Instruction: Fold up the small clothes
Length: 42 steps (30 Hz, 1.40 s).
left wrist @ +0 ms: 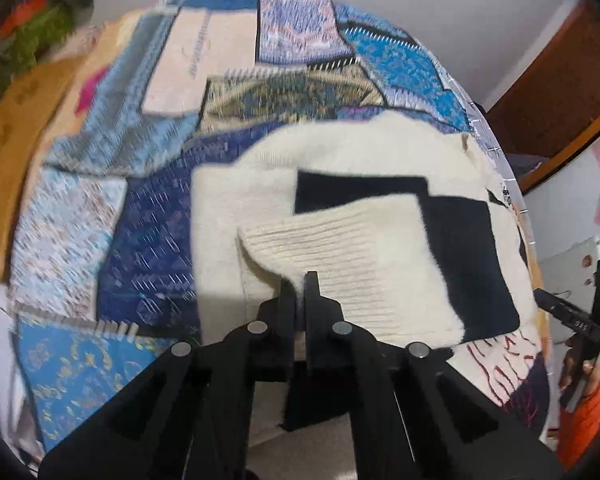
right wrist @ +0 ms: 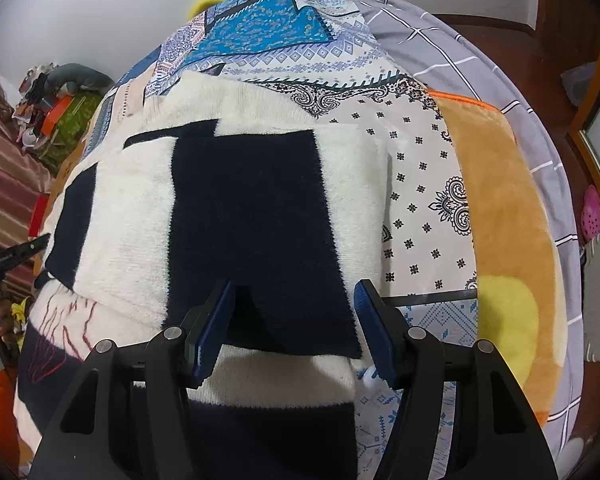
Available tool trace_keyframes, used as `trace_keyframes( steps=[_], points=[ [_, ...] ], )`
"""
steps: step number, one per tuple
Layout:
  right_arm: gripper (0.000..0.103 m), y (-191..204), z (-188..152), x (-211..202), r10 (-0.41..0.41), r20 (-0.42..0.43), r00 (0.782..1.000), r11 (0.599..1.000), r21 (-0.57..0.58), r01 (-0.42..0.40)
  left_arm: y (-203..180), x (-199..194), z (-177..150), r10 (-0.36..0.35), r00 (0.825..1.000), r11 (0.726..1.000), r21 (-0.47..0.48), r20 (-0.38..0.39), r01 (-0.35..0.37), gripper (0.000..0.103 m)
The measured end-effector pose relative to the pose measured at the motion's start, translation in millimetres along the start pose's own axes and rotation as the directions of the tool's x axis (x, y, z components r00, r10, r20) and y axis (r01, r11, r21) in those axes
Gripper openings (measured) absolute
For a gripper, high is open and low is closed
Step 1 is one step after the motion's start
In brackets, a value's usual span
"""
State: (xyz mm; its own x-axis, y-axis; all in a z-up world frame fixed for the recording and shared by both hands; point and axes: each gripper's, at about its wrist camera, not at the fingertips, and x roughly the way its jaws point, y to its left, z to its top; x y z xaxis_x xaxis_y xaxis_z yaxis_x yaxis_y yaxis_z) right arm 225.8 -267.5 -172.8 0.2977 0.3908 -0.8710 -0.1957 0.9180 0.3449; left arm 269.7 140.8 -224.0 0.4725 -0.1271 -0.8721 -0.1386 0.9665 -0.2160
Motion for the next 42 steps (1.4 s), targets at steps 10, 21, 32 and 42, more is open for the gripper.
trace_keyframes(
  steps=[10, 21, 32, 42],
  points=[
    [0.058, 2.9, 2.1, -6.2, 0.008, 0.014, 1.000, 1.000, -0.006, -0.008, -2.0, -55.6, 20.5, 0.140, 0.970, 0.987, 0.053, 0.197, -0.153, 0.002],
    [0.058, 5.9, -2.9, -4.5, 0.008, -0.011, 1.000, 1.000, -0.017, -0.008, 20.0, -29.1, -8.6, 0.158, 0.985, 0.985, 0.056, 0.077, -0.162, 0.001],
    [0.065, 1.5, -21.2, -23.8, -0.047, -0.029, 0.998, 0.997, -0.056, 0.045, 17.0, -39.1, -24.9, 0.091, 0.994, 0.996, -0.010, 0.060, -0.090, 0.054],
    [0.072, -14.2, -45.4, -30.1, -0.035, -0.027, 0.999, 0.999, 0.007, 0.035, 9.8, -20.7, -48.2, -0.080, 0.997, 0.994, -0.074, -0.016, 0.079, 0.053]
  ],
)
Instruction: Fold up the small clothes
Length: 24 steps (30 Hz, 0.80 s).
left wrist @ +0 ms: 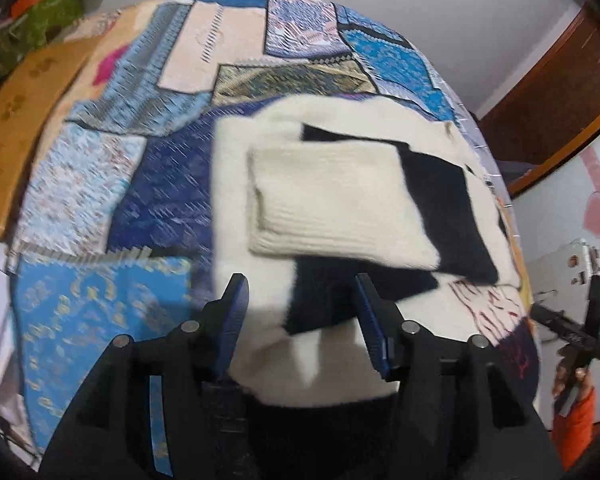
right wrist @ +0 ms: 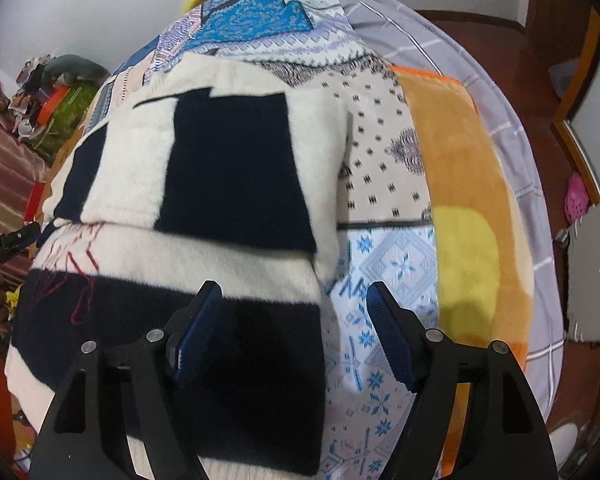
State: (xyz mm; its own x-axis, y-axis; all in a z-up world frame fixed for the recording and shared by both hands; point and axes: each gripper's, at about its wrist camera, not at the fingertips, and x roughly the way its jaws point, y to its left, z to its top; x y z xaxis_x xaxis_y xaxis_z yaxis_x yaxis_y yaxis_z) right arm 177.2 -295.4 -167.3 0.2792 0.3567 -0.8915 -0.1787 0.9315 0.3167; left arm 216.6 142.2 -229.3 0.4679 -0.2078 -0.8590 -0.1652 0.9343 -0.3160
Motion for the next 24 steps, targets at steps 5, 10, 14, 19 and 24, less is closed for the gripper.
trace_keyframes(
  steps=[5, 10, 14, 19, 24],
  points=[
    [0.072, -1.1, -10.8, 11.2, 0.025, -0.034, 0.999, 0.999, 0.022, -0.025, -3.8, 3.6, 5.0, -0.079, 0.997, 0.996, -0.047, 0.001, 0.079, 0.054],
    [0.072, 4.7, -13.5, 17.5, 0.035, -0.042, 0.999, 0.999, 0.020, -0.035, 3.7, 25.2, 17.6, -0.199, 0.979, 0.967, -0.172, -0.048, 0.188, 0.054],
    [0.072, 5.6, -12.6, 18.9, 0.045, -0.041, 0.998, 0.999, 0.026, -0.044, 9.4, 38.6, 29.0, -0.205, 0.978, 0.953, -0.237, -0.047, 0.188, 0.054],
    [0.072, 2.9, -13.9, 20.1, 0.057, -0.044, 0.997, 0.998, 0.035, -0.055, 15.2, 41.9, 45.3, -0.118, 0.993, 0.961, -0.256, -0.021, 0.109, 0.021],
    [0.072, 1.0, -14.4, 20.0, 0.058, -0.045, 0.997, 0.998, 0.037, -0.056, 10.4, 27.4, 49.0, -0.014, 0.999, 0.984, -0.177, 0.030, 0.019, 0.008]
  ],
)
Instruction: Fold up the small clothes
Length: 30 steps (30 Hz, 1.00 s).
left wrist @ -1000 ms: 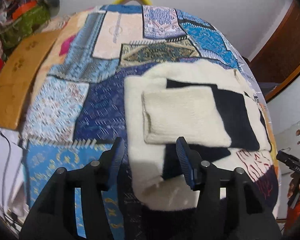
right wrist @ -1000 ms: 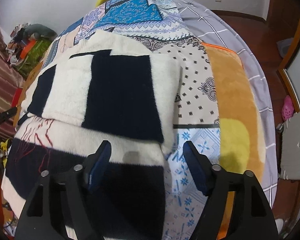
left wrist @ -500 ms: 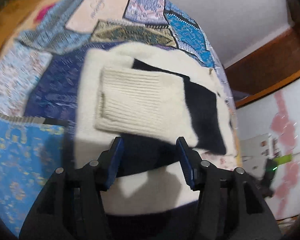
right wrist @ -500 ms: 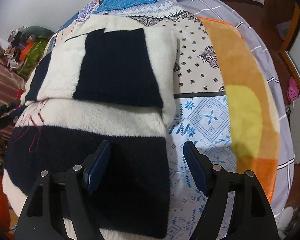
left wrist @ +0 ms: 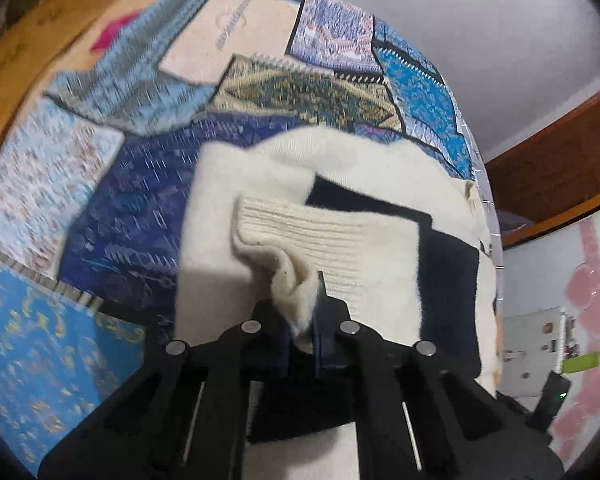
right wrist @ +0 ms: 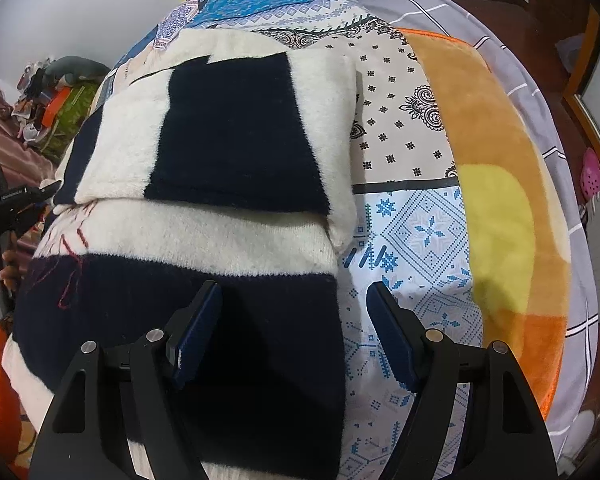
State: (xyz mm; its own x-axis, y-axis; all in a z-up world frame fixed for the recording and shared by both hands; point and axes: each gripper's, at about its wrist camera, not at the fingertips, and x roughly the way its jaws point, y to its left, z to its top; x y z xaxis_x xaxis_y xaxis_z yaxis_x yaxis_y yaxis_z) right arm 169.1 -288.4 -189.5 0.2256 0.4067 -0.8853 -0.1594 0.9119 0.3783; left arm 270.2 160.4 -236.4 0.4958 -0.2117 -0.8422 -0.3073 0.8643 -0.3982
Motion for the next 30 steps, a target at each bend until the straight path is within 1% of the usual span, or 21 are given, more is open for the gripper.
trace_keyframes(
  steps=[2, 4, 7, 9, 12, 16, 17, 18, 19, 20, 22, 23, 24, 25, 26, 27, 28, 30],
  points=[
    [0.072, -1.2, -0.2, -0.3, -0.001, -0.002, 1.000, 1.000, -0.001, 0.001, -3.9, -15.4, 0.9, 0.045, 0.997, 0.998, 0.034, 0.068, -0.047, 0.008],
    [0.072, -1.9, 0.3, -1.2, -0.005, -0.004, 1.000, 1.000, -0.003, 0.005, -8.0, -31.6, 2.1, 0.080, 0.988, 0.994, 0.067, 0.136, -0.089, 0.008],
    [0.072, -0.8, 0.4, -2.5, -0.012, -0.004, 1.000, 1.000, -0.013, 0.011, -10.2, -48.0, 5.7, 0.101, 0.976, 0.988, 0.095, 0.191, -0.121, 0.008],
    [0.072, 0.5, -0.3, -3.2, -0.015, -0.003, 1.000, 1.000, -0.018, 0.015, -8.2, -53.7, 4.5, 0.122, 0.970, 0.983, 0.106, 0.211, -0.147, 0.008],
    [0.072, 1.1, -2.8, -3.3, -0.011, -0.003, 1.000, 1.000, -0.012, 0.011, -1.3, -49.0, 2.1, 0.154, 0.969, 0.978, 0.108, 0.195, -0.178, 0.008],
    [0.072, -0.3, -7.5, -5.5, -0.006, -0.003, 1.000, 1.000, -0.002, 0.006, 12.0, -35.0, -3.9, 0.200, 0.967, 0.973, 0.081, 0.158, -0.215, 0.008],
    [0.072, -0.5, -8.8, -6.7, -0.007, -0.004, 1.000, 1.000, -0.003, 0.007, 15.9, -29.9, -5.5, 0.203, 0.970, 0.974, 0.074, 0.136, -0.214, 0.008],
    [0.072, -0.6, -9.6, -7.8, -0.009, -0.005, 1.000, 1.000, -0.007, 0.009, 20.2, -25.6, -8.0, 0.191, 0.976, 0.977, 0.073, 0.107, -0.199, 0.008],
    [0.072, -1.0, -11.1, -9.3, -0.011, -0.005, 1.000, 1.000, -0.009, 0.011, 21.6, -23.5, -10.9, 0.189, 0.977, 0.978, 0.077, 0.095, -0.196, 0.009],
    [0.072, -0.9, -12.0, -10.0, -0.012, -0.006, 1.000, 1.000, -0.010, 0.012, 21.8, -22.1, -13.4, 0.196, 0.977, 0.975, 0.087, 0.088, -0.204, 0.009],
    [0.072, -1.3, -14.4, -11.2, -0.016, -0.010, 1.000, 1.000, -0.012, 0.016, 18.9, -21.9, -19.4, 0.237, 0.967, 0.961, 0.125, 0.089, -0.247, 0.010],
    [0.072, -1.6, -15.7, -11.5, -0.018, -0.012, 1.000, 1.000, -0.014, 0.017, 17.6, -22.9, -21.7, 0.250, 0.964, 0.955, 0.142, 0.092, -0.261, 0.011],
    [0.072, -1.7, -16.3, -11.9, -0.019, -0.013, 1.000, 1.000, -0.015, 0.018, 16.7, -24.2, -23.8, 0.260, 0.961, 0.949, 0.161, 0.094, -0.272, 0.016],
    [0.072, -1.7, -17.4, -12.2, -0.020, -0.013, 1.000, 1.000, -0.015, 0.020, 16.0, -25.9, -26.2, 0.268, 0.959, 0.943, 0.177, 0.090, -0.280, 0.023],
    [0.072, -1.7, -18.1, -12.8, -0.020, -0.013, 1.000, 1.000, -0.016, 0.020, 16.3, -27.8, -28.4, 0.276, 0.957, 0.939, 0.186, 0.086, -0.288, 0.028],
    [0.072, -1.4, -18.6, -13.4, -0.021, -0.013, 1.000, 1.000, -0.016, 0.021, 16.9, -29.5, -29.7, 0.279, 0.957, 0.938, 0.190, 0.081, -0.290, 0.038],
    [0.072, -0.9, -18.5, -13.9, -0.022, -0.012, 1.000, 1.000, -0.018, 0.022, 18.0, -32.9, -32.5, 0.277, 0.958, 0.939, 0.192, 0.074, -0.286, 0.044],
    [0.072, 0.1, -19.8, -16.8, -0.023, -0.009, 1.000, 0.999, -0.026, 0.023, 19.3, -39.3, -36.8, 0.272, 0.960, 0.940, 0.196, 0.062, -0.279, 0.048]
  ],
)
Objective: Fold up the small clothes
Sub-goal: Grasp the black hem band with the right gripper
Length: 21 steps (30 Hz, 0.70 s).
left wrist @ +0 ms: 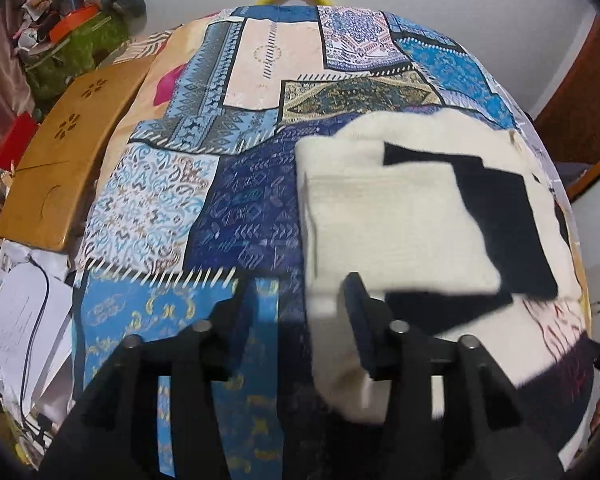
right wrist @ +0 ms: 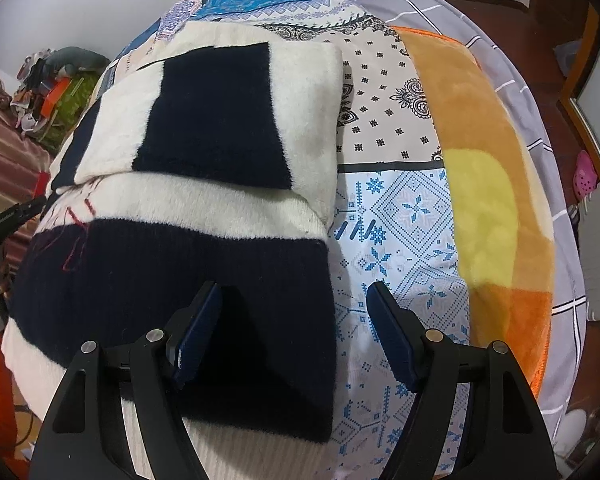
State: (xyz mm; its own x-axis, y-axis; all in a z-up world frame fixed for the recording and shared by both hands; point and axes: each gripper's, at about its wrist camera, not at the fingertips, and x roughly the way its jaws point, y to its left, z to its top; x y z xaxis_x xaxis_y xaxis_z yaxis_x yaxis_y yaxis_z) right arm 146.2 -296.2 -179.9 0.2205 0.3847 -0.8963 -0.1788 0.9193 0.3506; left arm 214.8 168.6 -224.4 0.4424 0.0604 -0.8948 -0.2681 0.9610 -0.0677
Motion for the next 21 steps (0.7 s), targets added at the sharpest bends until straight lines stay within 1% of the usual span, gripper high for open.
trace_keyframes(
  steps=[2, 4, 6, 9, 10, 11, 13, 15, 17, 19, 21],
  points=[
    [0.072, 2.4, 0.5, -3.3, 0.002, 0.006, 1.000, 1.000, -0.009, -0.002, 1.2, -8.3, -7.1, -0.005, 1.000, 1.000, 0.013, -0.011, 0.005, 0.054],
    [0.072, 4.9, 1.3, -5.7, 0.006, 0.012, 1.000, 1.000, -0.016, -0.006, 2.0, -16.1, -15.2, -0.014, 1.000, 1.000, 0.011, -0.013, 0.014, 0.065],
    [0.072, 6.3, 1.1, -5.4, 0.008, 0.011, 1.000, 1.000, -0.021, -0.008, 2.3, -21.0, -24.1, -0.038, 0.999, 0.999, 0.002, -0.017, 0.038, 0.068],
    [0.073, 5.7, -0.6, -0.1, 0.006, -0.004, 1.000, 1.000, -0.019, -0.006, 1.2, -20.3, -38.6, -0.078, 0.995, 0.997, -0.006, -0.062, 0.078, 0.068],
    [0.078, 5.2, -1.7, 1.8, 0.003, -0.007, 1.000, 1.000, -0.013, -0.003, 0.8, -18.9, -43.7, -0.084, 0.993, 0.996, -0.008, -0.078, 0.084, 0.068],
    [0.081, 3.6, -2.9, 3.8, -0.004, -0.010, 1.000, 1.000, -0.006, 0.004, 0.6, -18.1, -46.9, -0.082, 0.993, 0.997, -0.007, -0.086, 0.082, 0.068],
    [0.082, -0.1, -4.6, 5.3, 0.003, -0.006, 1.000, 1.000, 0.010, -0.003, 2.3, -17.0, -53.5, -0.071, 0.993, 0.997, -0.015, -0.093, 0.070, 0.069],
    [0.082, -6.2, -7.4, 7.4, 0.026, -0.013, 1.000, 0.999, 0.040, -0.025, 8.0, -17.0, -57.2, -0.089, 0.991, 0.995, -0.051, -0.098, 0.085, 0.069],
    [0.082, -10.4, -10.4, 8.3, 0.050, -0.013, 0.999, 0.997, 0.064, -0.049, 13.8, -17.3, -61.5, -0.125, 0.986, 0.989, -0.099, -0.112, 0.114, 0.069],
    [0.081, -12.0, -13.0, 8.0, 0.063, -0.006, 0.998, 0.995, 0.072, -0.062, 15.6, -17.5, -65.4, -0.154, 0.980, 0.982, -0.125, -0.122, 0.139, 0.069],
    [0.073, -12.1, -15.6, 7.2, 0.083, 0.005, 0.997, 0.994, 0.072, -0.083, 13.0, -17.4, -69.2, -0.163, 0.979, 0.982, -0.120, -0.125, 0.148, 0.069]
  ],
)
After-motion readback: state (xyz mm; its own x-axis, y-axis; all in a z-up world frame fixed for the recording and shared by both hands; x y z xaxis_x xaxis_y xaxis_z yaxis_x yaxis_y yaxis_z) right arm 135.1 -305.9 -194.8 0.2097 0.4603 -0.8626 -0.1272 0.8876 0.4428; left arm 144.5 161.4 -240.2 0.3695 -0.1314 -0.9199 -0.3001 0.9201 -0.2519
